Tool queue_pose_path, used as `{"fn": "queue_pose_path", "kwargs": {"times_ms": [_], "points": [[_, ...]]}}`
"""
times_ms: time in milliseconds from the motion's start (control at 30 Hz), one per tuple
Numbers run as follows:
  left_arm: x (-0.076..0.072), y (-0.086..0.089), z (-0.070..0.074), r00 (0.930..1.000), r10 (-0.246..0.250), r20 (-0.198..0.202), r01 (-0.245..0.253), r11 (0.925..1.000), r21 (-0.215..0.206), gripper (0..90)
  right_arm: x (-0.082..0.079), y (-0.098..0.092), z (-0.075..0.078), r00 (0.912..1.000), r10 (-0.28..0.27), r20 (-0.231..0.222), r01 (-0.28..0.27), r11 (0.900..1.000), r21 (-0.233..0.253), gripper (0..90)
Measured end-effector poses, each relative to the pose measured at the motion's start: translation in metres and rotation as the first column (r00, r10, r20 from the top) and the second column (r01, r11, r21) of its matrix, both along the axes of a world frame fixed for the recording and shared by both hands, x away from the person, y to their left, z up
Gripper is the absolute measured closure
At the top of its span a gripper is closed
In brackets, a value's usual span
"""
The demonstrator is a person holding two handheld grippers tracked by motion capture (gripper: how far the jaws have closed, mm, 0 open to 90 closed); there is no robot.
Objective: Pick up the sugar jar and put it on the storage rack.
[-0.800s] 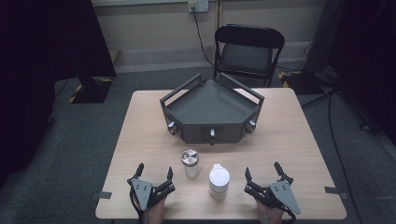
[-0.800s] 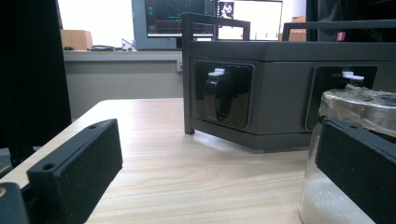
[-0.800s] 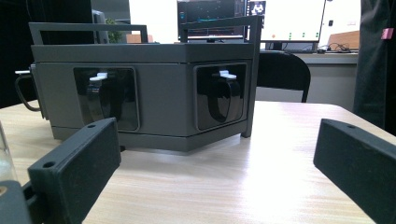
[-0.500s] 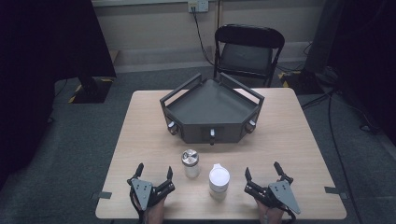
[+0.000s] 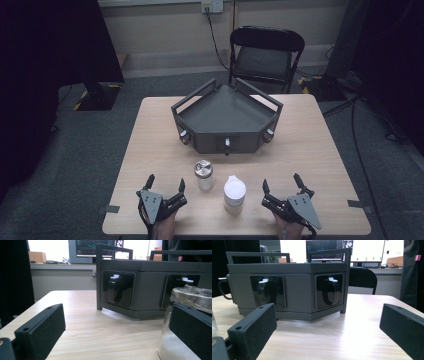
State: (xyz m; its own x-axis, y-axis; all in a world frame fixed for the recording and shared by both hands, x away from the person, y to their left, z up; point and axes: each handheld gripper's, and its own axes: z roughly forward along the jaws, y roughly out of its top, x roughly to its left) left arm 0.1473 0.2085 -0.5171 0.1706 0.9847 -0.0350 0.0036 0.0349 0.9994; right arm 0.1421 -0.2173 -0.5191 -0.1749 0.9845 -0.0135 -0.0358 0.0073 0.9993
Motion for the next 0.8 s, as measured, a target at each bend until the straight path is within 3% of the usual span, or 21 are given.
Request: {"fn": "queue_pose_path", "kwargs": {"times_ms": [200, 367, 533, 633, 800], "points": [[0.002, 0.004, 0.003, 0.9993, -0.037, -0.002, 0.038, 0.9993, 0.007, 0.0, 0.000, 0.000, 0.000, 1.0000, 0.000, 0.000, 0.000, 1.000, 0.000, 0.0], [0.001, 0.004, 0.006, 0.9989, -0.043, 0.020, 0.042, 0.9991, 0.007, 0.0, 0.000, 0.000, 0.000, 1.0000, 0.000, 0.000, 0.000, 1.000, -0.001, 0.0], [0.001, 0.002, 0.016, 0.9983, -0.055, 0.017, 0.055, 0.9984, 0.009, 0.0, 0.000, 0.000, 0.000, 1.0000, -0.002, 0.000, 0.002, 1.000, -0.001, 0.0], [0.000, 0.002, 0.018, 0.9956, -0.082, 0.047, 0.080, 0.9963, 0.031, 1.0, 0.000, 0.001, 0.000, 1.0000, -0.003, 0.000, 0.003, 1.000, 0.000, 0.0], [0.003, 0.004, 0.023, 0.9904, -0.122, 0.066, 0.121, 0.9925, 0.017, 0.0, 0.000, 0.002, 0.000, 0.9999, -0.012, 0.000, 0.012, 1.000, 0.000, 0.0]]}}
